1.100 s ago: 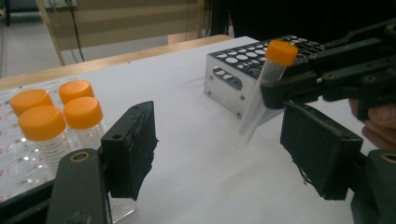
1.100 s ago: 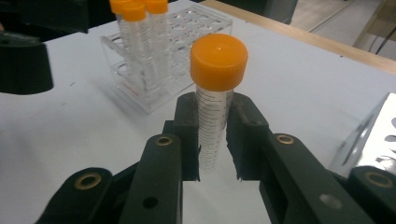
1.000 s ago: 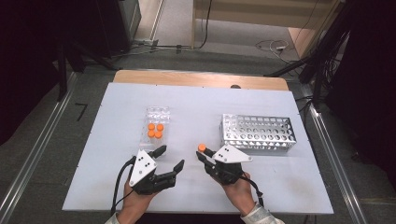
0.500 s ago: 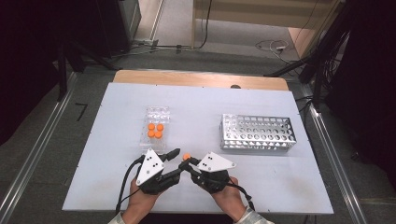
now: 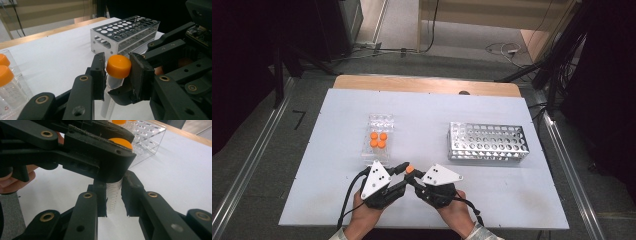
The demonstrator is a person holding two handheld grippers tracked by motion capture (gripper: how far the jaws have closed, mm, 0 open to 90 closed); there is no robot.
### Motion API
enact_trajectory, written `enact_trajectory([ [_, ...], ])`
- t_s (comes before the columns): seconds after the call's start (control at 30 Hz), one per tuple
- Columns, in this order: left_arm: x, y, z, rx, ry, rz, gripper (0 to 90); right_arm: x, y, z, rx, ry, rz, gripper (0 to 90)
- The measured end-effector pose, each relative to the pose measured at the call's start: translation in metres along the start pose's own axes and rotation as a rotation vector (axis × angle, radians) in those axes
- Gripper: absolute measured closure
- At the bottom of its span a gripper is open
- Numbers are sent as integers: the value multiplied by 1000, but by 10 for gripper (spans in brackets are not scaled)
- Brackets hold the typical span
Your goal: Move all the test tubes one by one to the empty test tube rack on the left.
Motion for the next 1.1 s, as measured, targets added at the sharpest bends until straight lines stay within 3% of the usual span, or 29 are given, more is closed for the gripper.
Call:
enact_trajectory([
  [0.57,0,1,-1,-4,6,8,699,0,1,0,-7,15,13,713],
  [0.87,3,3,-4,-14,11,-2,699,-1,1,1,6,56,36,380],
  [1.1,5,5,-8,-28,16,-14,700,-5,-1,-1,20,41,35,275],
])
Point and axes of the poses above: each handheld gripper's, and its own axes: z roughly forward along the jaws, y roughly out of its top, x roughly to its left, the point moved 4 cm from there along z, roughly forward along the jaws, and after that the axes turned 15 degrees about -z, right-handed, at the moved point
